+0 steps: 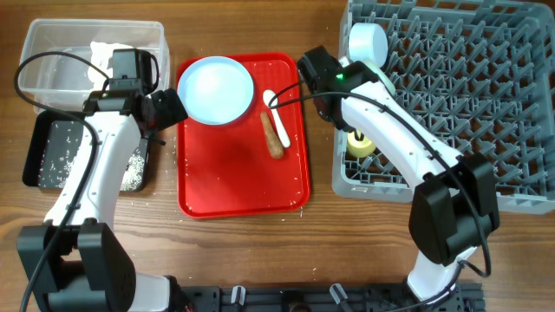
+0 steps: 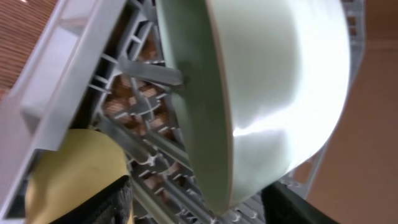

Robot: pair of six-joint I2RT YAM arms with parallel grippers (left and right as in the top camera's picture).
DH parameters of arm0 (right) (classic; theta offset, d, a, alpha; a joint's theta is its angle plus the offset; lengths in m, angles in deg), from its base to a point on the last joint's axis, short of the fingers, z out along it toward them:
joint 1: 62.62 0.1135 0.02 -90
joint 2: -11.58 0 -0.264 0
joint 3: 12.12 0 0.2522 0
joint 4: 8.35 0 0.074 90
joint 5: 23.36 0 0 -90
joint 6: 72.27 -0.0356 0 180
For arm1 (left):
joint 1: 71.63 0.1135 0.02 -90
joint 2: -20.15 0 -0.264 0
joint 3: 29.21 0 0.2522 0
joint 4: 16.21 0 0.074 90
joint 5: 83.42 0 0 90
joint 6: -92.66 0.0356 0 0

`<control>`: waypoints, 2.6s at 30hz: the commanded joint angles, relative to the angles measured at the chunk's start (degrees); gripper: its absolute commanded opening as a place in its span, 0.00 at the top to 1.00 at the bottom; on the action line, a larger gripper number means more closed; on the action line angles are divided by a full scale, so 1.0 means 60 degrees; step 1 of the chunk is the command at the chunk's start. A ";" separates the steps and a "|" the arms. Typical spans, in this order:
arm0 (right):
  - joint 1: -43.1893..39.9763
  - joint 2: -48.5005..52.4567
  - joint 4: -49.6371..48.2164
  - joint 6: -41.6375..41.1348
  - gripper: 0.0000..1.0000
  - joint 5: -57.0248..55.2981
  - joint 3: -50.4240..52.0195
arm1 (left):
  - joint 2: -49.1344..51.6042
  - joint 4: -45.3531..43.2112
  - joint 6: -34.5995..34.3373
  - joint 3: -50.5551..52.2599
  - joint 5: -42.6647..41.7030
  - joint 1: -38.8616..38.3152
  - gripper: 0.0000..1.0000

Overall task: Sort waste into correct bins and load items into the dishwasher rack
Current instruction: 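Move the right gripper back to the red tray and grasp the light-blue plate, then carry the plate with the right gripper and stand it in the rack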

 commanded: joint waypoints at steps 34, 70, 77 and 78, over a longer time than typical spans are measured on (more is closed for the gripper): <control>0.0175 0.2845 -0.6116 -0.6040 0.22 0.7708 -0.2004 | -0.0131 -0.0025 0.0051 -0.0062 0.0124 0.0062 0.00; 0.0940 0.2397 -0.6630 -0.5242 0.96 0.5329 -0.2437 | -0.0131 -0.0025 0.0051 -0.0062 0.0124 0.0062 0.00; -0.0954 -0.1705 -0.5209 -0.2688 0.96 0.2444 -0.2433 | -0.0135 -0.0025 0.0051 -0.0062 0.0124 0.0062 0.00; -0.1453 -0.2437 -0.4564 -0.1843 0.96 0.1016 -0.2433 | -0.0131 -0.0025 0.0051 -0.0062 0.0124 0.0062 0.00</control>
